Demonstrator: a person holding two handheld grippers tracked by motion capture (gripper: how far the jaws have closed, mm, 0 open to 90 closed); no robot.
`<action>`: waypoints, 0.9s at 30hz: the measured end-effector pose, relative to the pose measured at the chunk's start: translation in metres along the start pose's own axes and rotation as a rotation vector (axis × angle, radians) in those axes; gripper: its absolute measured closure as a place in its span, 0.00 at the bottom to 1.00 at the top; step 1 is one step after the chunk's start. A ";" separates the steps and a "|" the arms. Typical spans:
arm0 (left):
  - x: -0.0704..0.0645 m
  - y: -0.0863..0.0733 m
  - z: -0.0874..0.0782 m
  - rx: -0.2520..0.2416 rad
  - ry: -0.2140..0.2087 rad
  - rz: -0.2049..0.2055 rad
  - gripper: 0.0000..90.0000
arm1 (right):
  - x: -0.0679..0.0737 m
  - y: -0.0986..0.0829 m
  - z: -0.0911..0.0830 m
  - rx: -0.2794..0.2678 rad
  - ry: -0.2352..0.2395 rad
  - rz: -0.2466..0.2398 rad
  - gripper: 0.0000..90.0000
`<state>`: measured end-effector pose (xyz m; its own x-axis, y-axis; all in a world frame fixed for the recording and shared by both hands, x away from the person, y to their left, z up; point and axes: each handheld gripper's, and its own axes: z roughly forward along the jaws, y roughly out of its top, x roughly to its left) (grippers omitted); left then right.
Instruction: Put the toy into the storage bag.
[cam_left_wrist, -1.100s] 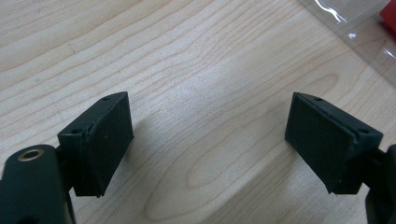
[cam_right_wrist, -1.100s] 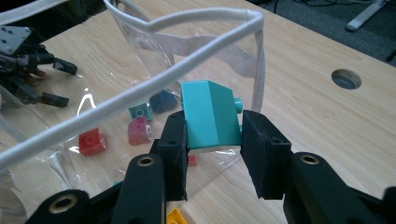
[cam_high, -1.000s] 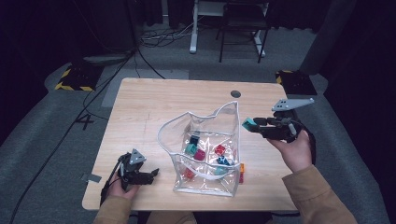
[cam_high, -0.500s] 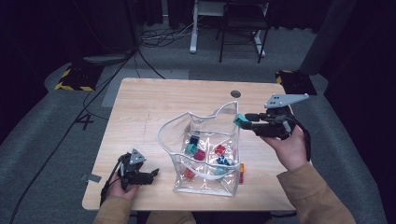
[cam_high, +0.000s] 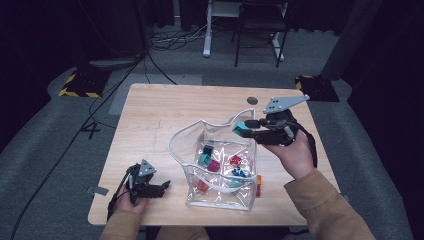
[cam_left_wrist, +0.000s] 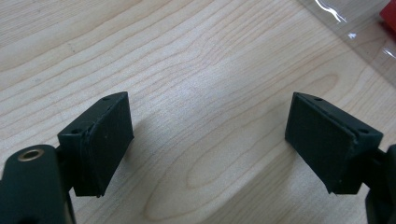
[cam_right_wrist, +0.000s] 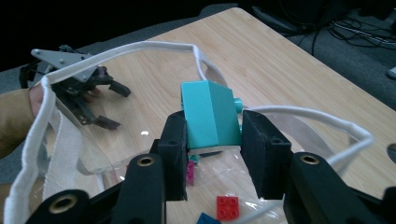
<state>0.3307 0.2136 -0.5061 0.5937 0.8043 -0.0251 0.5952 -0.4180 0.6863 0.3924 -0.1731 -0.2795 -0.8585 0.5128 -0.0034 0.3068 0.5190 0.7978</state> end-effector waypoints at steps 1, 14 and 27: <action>0.000 0.000 0.000 0.000 0.000 0.000 0.17 | 0.001 0.001 0.002 0.001 0.006 -0.004 0.69; 0.000 0.000 0.000 -0.001 0.002 0.000 0.17 | 0.017 0.018 0.035 0.078 0.074 -0.041 0.69; 0.000 0.000 0.000 -0.002 0.002 0.000 0.17 | 0.028 0.017 0.070 0.208 0.116 -0.083 0.69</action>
<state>0.3305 0.2137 -0.5062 0.5925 0.8052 -0.0238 0.5945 -0.4171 0.6875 0.4022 -0.1023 -0.3083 -0.9222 0.3864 0.0151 0.3006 0.6918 0.6566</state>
